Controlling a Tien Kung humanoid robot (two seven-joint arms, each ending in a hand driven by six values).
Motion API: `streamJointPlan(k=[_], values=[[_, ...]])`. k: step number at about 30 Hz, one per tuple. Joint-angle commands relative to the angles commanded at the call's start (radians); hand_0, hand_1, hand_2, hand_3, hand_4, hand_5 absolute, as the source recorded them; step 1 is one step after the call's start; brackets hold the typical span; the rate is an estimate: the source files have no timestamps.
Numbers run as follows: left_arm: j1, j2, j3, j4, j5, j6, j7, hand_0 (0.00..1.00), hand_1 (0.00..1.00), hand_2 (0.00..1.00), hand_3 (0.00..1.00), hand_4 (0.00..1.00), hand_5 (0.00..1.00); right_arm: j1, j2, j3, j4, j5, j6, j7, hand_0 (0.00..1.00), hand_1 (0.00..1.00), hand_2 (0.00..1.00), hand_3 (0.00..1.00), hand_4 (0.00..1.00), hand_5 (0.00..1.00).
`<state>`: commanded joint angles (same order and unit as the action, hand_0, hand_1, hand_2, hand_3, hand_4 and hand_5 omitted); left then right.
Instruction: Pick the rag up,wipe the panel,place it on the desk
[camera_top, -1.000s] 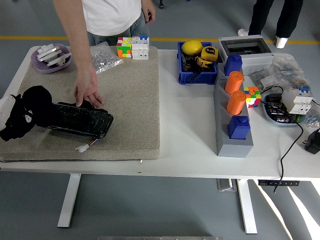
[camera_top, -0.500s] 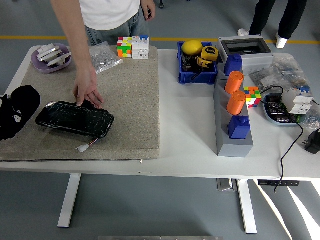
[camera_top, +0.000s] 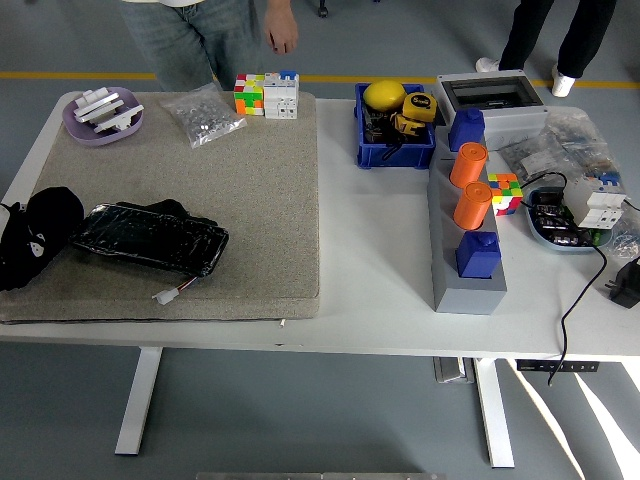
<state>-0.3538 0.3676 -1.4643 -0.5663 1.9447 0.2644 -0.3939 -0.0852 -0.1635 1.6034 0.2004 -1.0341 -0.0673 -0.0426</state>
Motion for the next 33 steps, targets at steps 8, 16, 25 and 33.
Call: streamJointPlan(k=[8,16,25,33], values=[[0.004,-0.004,0.003,-0.006,-0.005,-0.003,-0.004,0.753,0.816,0.785,0.644,0.924,0.064,-0.001,0.001,0.009,-0.001,-0.007,0.0,0.0,0.768,0.618,0.674,0.567,0.976,0.467],[0.007,-0.005,-0.014,-0.005,0.015,-0.011,0.011,0.791,0.83,0.796,0.724,0.938,0.079,-0.002,0.002,0.017,0.0,-0.015,-0.001,0.0,0.768,0.618,0.674,0.567,0.975,0.467],[0.021,-0.001,-0.065,-0.037,0.047,-0.019,0.026,0.845,0.839,0.804,0.749,0.96,0.1,0.0,0.003,0.031,0.002,-0.026,-0.002,0.001,0.768,0.616,0.674,0.567,0.975,0.469],[0.062,0.008,-0.126,-0.109,0.028,-0.043,0.028,0.851,0.846,0.808,0.772,0.995,0.153,-0.005,0.003,0.037,0.001,-0.03,-0.002,0.001,0.768,0.612,0.674,0.566,0.974,0.47]])
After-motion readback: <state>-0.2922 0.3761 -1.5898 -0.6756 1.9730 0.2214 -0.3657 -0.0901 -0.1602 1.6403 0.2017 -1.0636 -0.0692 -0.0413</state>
